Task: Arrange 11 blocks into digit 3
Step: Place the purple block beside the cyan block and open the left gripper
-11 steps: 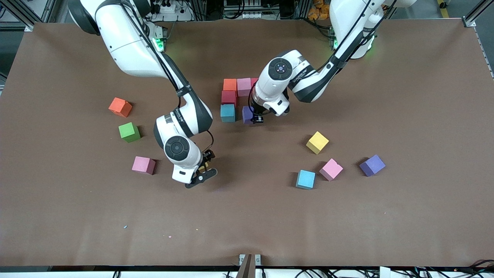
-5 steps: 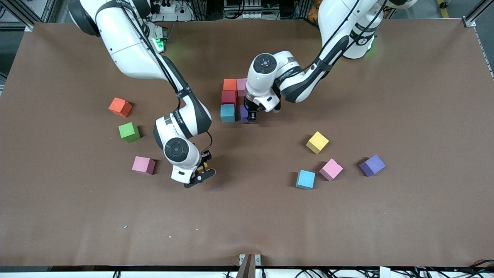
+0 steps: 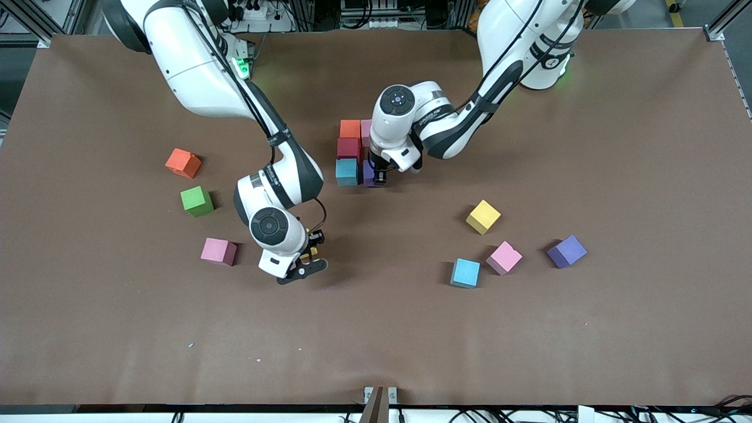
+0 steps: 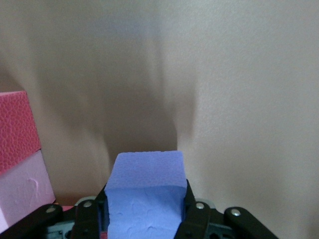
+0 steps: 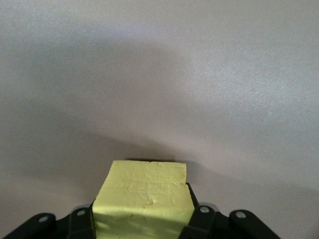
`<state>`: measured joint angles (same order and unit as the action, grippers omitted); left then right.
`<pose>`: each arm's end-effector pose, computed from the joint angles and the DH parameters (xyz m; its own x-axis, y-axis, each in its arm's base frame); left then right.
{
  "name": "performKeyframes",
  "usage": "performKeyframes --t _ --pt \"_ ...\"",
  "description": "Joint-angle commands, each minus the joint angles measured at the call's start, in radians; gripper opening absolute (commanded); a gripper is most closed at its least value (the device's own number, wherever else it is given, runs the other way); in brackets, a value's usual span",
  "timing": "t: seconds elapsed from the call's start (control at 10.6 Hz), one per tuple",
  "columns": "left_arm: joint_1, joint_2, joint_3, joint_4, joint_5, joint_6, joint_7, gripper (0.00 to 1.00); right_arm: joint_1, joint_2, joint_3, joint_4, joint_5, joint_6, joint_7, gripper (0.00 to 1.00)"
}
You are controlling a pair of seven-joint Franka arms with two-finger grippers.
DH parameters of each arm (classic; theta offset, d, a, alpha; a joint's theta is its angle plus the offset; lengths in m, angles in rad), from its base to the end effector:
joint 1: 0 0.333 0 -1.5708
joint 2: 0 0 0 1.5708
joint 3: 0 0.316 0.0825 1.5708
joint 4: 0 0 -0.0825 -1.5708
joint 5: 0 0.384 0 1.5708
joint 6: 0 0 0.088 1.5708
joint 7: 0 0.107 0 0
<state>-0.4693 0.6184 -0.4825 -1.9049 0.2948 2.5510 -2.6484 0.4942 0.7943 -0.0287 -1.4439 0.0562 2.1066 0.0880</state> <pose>0.3819 -0.5133 0.2139 0.0184 0.9888 -0.1483 0.9997 -0.0207 -0.0141 0.6310 0.3238 0.2053 0.9298 0.3433 -0.1326 0.3448 -0.9386 -0.0121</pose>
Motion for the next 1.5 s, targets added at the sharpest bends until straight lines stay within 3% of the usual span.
performKeyframes --t 0.0,0.19,0.66,1.13,1.41 --pt "-0.032 0.014 0.025 0.023 0.032 0.003 -0.035 0.06 -0.006 -0.049 0.015 -0.016 0.001 -0.057 0.038 0.18" --pt "-0.051 0.017 0.036 0.024 0.032 0.003 -0.035 0.08 -0.009 -0.079 0.036 -0.020 0.010 -0.134 0.055 0.18" --pt "-0.113 0.030 0.087 0.044 0.030 0.003 -0.036 0.11 -0.008 -0.073 0.035 -0.020 0.036 -0.137 0.056 0.18" --pt "-0.120 0.030 0.088 0.047 0.030 0.003 -0.044 0.15 -0.008 -0.073 0.035 -0.013 0.037 -0.140 0.059 0.18" --pt "-0.124 0.029 0.088 0.046 0.032 0.003 -0.044 0.22 -0.006 -0.073 0.035 -0.013 0.037 -0.135 0.058 0.18"
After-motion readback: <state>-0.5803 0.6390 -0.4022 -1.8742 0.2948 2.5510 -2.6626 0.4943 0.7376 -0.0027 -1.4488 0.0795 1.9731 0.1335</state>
